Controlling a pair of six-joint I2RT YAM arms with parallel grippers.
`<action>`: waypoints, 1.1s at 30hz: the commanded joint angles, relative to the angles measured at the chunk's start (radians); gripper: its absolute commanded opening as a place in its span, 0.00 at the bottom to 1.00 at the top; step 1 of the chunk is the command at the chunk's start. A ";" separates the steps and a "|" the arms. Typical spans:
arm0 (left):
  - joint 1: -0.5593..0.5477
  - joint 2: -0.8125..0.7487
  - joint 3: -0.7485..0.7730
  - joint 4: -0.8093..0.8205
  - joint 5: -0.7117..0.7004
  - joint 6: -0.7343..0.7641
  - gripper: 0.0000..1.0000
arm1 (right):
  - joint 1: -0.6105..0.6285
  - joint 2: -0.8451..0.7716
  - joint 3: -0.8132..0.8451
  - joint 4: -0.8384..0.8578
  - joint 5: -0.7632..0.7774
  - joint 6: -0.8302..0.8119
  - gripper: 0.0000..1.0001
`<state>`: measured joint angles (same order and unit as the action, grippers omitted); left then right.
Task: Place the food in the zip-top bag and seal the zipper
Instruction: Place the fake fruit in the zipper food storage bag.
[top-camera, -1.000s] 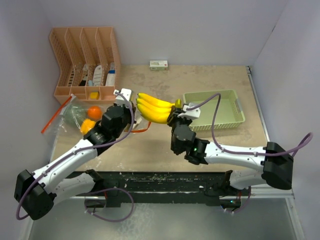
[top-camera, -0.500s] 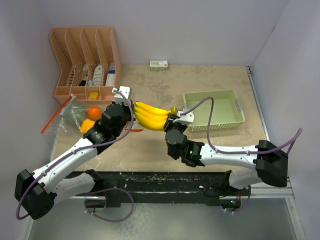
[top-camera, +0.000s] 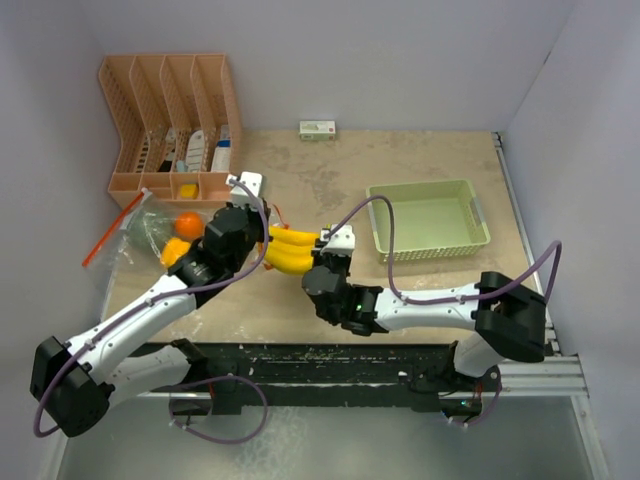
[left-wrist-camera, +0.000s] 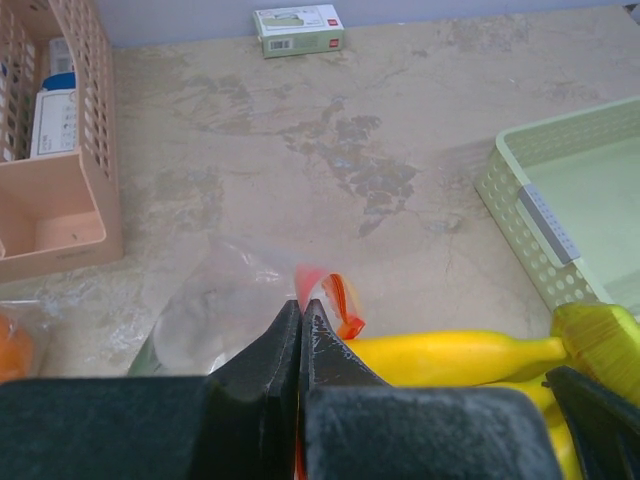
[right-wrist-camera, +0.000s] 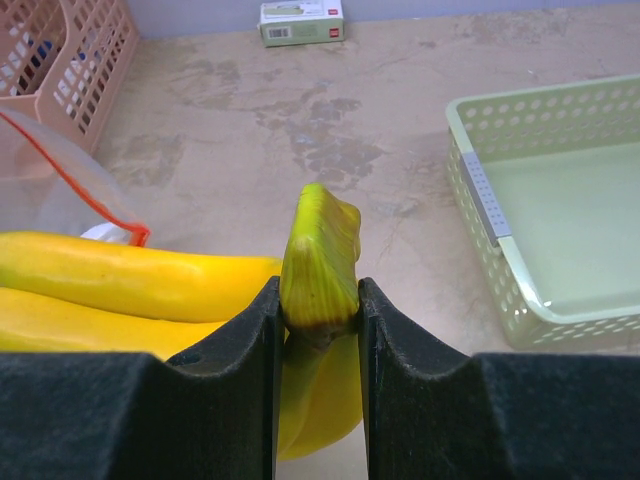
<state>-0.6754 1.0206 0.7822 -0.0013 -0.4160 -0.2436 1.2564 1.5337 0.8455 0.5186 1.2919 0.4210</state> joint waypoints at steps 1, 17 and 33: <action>-0.001 0.021 0.039 0.073 0.067 -0.024 0.00 | 0.006 -0.012 0.086 0.070 0.046 -0.103 0.00; -0.001 0.058 -0.021 0.090 0.122 -0.064 0.00 | -0.001 0.069 0.249 0.354 0.035 -0.595 0.00; -0.002 0.008 -0.046 0.102 0.162 -0.128 0.00 | -0.095 0.262 0.328 1.392 0.037 -1.427 0.00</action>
<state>-0.6746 1.0653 0.7532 0.0887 -0.2722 -0.3408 1.1843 1.7454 1.0630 1.2606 1.2953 -0.5873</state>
